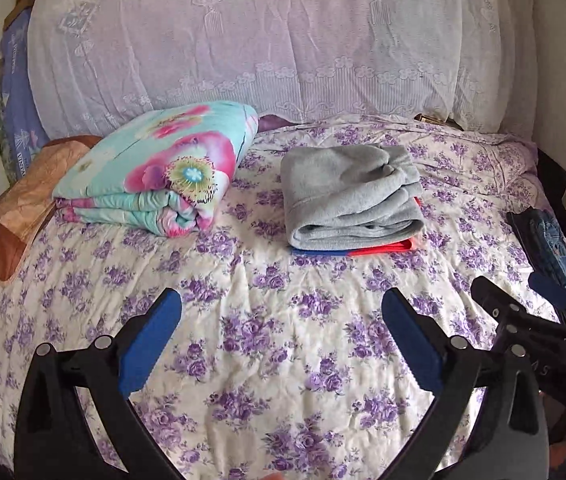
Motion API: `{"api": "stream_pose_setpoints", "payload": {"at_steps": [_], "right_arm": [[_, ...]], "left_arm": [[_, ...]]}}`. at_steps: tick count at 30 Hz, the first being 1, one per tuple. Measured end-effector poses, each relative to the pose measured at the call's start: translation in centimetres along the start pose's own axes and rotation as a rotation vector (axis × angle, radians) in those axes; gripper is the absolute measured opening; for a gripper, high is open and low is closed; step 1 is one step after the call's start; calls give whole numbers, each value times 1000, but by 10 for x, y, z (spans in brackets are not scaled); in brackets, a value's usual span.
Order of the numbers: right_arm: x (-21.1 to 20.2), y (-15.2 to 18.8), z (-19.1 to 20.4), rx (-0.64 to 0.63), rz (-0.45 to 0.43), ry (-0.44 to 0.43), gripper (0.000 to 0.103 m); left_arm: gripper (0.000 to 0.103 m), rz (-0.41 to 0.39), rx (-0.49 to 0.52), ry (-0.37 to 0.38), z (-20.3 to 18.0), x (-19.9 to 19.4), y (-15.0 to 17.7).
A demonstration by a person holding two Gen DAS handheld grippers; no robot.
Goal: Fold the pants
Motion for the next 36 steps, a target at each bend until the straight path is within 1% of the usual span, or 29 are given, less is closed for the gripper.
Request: {"api": "stream_pose_setpoints", "payload": {"at_steps": [2,4,7,9,12,17,23,27,36], "right_arm": [[9,11,1,-28,0,27,99],[18,18,3,-61,5,29,99],[19,24,4,-81,-6,53,99],[17,26,6,-102,-9,49,99],[14,26,6,-113,-34,70,99],[16,26,3,-103,-24,75,99],[15,26,-1,-84,-25,75,99],[13,25,-2,-77,-34,73,99],[14,27,-1,-79,-22,69,99]], "left_arm": [[98,7,10,2,-1,7,7],[98,-4,7,12,-2,9,14],[98,-22,-10,-9,3,11,19],[98,-45,-20,-4,5,9,20],[98,-75,-36,-25,7,8,20],[98,-45,-23,-7,1,16,24],[98,-52,1,-7,-4,18,27],[98,-53,-6,-2,-3,17,27],[98,-55,-17,10,-2,14,27]]}}
Point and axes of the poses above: each gripper's, at about its wrist camera, not at the fingertips, and x roughly the way its jaws point, z to its left, y to its underside, the point moved 6 cm from there along x, roughly the way its jaws point, and after that the axes turned 1 degree about -y, right-handed, at the moved point
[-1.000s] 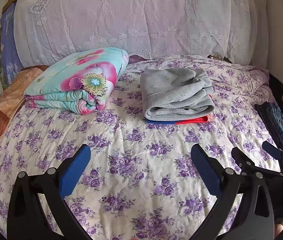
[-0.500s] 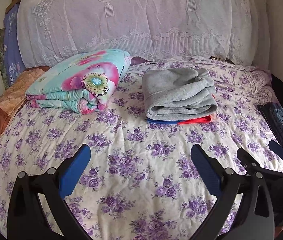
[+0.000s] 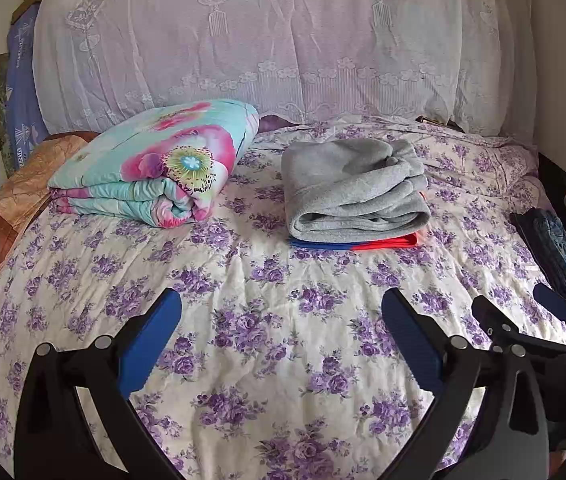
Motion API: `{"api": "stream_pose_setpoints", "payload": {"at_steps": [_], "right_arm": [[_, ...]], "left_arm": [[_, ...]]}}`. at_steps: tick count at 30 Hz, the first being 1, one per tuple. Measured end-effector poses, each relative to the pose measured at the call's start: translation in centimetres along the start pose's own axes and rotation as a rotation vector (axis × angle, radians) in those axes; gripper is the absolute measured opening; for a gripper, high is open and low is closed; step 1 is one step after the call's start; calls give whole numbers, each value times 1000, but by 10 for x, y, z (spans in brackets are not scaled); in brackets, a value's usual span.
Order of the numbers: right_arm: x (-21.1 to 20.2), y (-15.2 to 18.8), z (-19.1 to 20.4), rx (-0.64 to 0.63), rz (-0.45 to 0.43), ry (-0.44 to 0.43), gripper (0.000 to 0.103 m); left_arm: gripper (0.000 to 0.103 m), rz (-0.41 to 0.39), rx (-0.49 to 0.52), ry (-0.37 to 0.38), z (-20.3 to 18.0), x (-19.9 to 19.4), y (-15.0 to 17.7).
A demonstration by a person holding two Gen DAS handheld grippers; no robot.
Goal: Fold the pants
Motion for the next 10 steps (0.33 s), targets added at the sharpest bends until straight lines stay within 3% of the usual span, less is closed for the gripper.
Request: {"api": "stream_pose_setpoints", "payload": {"at_steps": [10], "right_arm": [[-1,0,1,4,-2,1,99]], "left_arm": [[98,19,-2,12,-1,3,2]]}}
Point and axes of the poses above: each gripper's, at about its wrist camera, not at the fingertips, and x roughly the way its jaws point, z to its left, y to its underside, the point moved 6 cm from there along x, roughly the way its jaws point, and after that the axes turned 1 degree about -y, right-handed, at the moved point
